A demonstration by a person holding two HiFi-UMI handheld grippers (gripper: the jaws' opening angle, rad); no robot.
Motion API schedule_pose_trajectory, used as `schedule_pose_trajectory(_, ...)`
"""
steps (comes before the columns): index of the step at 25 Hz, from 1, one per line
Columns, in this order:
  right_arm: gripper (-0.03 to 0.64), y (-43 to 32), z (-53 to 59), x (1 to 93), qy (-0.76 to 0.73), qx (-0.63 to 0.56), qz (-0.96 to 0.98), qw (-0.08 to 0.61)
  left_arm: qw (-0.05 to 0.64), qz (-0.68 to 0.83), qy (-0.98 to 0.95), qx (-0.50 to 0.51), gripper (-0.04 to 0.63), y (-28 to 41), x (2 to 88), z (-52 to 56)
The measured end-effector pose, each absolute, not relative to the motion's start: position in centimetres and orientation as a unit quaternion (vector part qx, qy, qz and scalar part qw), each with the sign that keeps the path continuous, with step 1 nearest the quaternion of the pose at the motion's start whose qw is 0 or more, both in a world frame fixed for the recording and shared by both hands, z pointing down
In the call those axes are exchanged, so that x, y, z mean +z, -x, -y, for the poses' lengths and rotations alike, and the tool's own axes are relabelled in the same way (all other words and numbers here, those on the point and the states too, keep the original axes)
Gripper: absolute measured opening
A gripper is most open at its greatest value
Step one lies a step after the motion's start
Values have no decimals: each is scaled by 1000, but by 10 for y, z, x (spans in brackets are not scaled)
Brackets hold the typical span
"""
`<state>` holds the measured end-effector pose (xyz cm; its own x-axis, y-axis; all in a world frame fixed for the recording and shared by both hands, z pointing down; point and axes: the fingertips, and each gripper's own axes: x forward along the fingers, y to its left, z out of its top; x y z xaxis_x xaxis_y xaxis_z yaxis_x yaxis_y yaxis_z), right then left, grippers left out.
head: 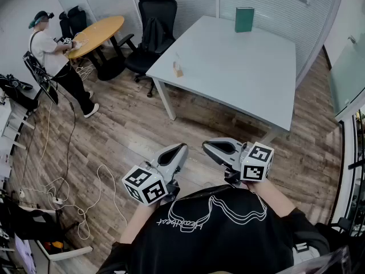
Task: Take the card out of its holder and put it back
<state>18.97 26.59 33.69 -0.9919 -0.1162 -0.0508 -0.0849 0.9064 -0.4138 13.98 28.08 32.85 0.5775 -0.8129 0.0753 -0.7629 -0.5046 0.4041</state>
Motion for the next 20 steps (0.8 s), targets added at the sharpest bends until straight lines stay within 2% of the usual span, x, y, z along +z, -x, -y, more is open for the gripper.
schedule_pose_trajectory(20,9,-191,-250,337,33,-217,-974,49,207,465,-859,-58,14,-146,334,-265)
